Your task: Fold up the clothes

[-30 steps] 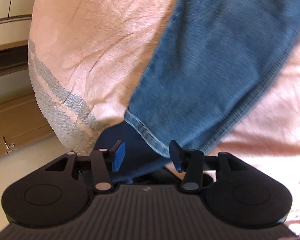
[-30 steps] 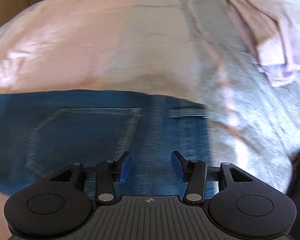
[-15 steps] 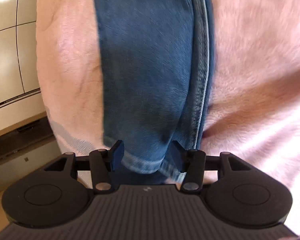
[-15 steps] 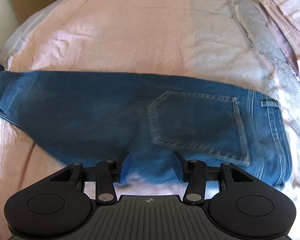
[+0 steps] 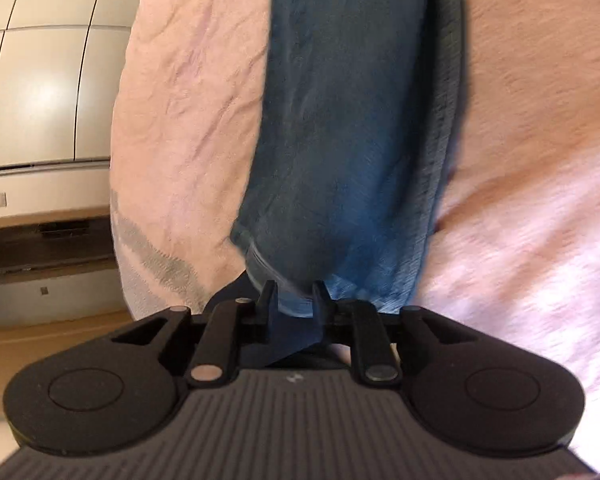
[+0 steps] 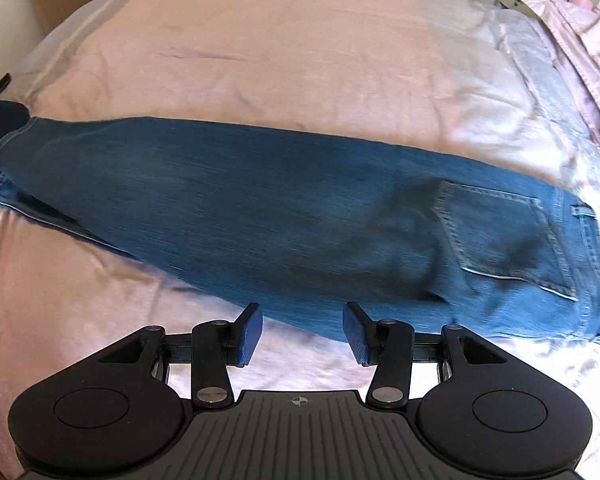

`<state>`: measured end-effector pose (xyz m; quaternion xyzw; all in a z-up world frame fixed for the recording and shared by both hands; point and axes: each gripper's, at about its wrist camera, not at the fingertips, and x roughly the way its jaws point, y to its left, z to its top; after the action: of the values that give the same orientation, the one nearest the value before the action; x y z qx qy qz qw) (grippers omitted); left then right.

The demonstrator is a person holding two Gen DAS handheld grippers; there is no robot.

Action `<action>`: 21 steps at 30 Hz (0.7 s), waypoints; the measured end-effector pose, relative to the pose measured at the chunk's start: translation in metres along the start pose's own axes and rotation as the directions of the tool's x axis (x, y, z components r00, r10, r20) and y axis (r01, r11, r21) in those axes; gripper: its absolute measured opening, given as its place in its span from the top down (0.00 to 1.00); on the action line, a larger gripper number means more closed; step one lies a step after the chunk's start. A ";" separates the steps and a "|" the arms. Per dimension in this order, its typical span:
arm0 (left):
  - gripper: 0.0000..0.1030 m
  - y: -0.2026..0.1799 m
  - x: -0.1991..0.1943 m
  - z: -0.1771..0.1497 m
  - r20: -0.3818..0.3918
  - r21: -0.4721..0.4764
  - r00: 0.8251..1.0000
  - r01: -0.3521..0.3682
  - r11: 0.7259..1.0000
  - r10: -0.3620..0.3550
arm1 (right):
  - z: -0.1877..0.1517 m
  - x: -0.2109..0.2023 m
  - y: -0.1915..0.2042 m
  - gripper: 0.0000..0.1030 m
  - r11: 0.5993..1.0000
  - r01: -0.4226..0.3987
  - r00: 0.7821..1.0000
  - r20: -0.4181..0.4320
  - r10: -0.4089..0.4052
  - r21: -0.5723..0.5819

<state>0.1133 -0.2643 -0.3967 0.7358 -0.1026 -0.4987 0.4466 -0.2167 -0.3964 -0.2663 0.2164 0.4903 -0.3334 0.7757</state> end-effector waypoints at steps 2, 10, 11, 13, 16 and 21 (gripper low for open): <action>0.58 -0.014 0.003 0.005 0.035 0.020 0.999 -0.002 1.000 0.002 | 0.003 0.004 0.007 0.53 1.000 -0.012 1.000 -0.005 0.012 0.018; 0.85 -0.041 0.031 0.030 0.088 0.078 0.995 -0.059 0.995 0.053 | 0.002 0.008 0.020 0.52 1.000 -0.001 0.999 -0.035 0.001 -0.010; 0.88 -0.036 0.032 0.029 0.076 0.075 0.997 -0.040 0.996 0.034 | 0.000 0.008 0.018 0.52 1.000 0.004 0.999 -0.040 -0.004 0.001; 0.95 -0.023 0.021 0.021 0.075 0.052 0.997 -0.028 0.998 0.024 | -0.004 0.004 0.015 0.52 1.000 0.016 0.999 -0.045 -0.015 0.025; 1.00 -0.012 0.004 0.013 0.070 0.019 0.998 0.006 1.000 -0.007 | -0.006 -0.004 0.009 0.52 0.998 0.031 0.999 -0.035 -0.029 0.051; 0.99 -0.019 0.012 0.011 0.058 0.024 0.997 0.056 0.998 -0.057 | -0.009 -0.003 0.004 0.51 0.994 0.038 0.999 -0.038 -0.034 0.107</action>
<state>0.1040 -0.2667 -0.4197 0.7282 -0.1003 -0.5313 0.4211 -0.2199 -0.3870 -0.2674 0.2550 0.4894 -0.3695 0.7476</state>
